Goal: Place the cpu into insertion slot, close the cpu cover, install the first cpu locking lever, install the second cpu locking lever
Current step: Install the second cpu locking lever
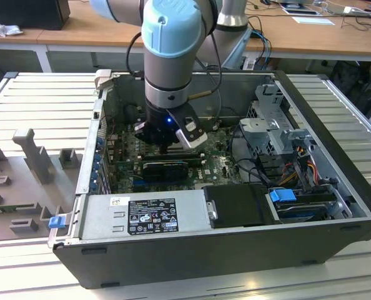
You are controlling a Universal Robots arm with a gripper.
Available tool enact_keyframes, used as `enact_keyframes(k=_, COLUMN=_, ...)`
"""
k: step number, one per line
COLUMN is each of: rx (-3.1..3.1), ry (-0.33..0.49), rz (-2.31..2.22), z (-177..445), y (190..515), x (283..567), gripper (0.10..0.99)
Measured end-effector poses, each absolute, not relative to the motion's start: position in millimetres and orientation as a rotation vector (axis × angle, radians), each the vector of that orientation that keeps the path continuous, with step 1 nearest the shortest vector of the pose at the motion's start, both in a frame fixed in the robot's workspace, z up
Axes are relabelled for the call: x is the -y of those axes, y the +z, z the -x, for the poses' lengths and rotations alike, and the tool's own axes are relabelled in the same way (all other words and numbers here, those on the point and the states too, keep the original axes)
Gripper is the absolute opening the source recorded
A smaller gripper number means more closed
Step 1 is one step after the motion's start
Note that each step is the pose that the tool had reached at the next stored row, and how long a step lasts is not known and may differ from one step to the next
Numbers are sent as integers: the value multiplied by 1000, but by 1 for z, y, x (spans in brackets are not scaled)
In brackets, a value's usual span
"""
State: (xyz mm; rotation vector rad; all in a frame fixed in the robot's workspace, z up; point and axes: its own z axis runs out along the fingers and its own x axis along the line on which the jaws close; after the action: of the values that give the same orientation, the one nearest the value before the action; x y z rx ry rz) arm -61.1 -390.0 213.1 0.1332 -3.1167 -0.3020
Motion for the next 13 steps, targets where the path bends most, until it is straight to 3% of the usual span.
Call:
enact_keyframes(k=5, rx=3108, ry=-402, rz=-133, z=70, y=209, x=402, gripper=106)
enact_keyframes(k=13, rx=3100, ry=-477, rz=-134, z=70, y=203, x=407, gripper=106)
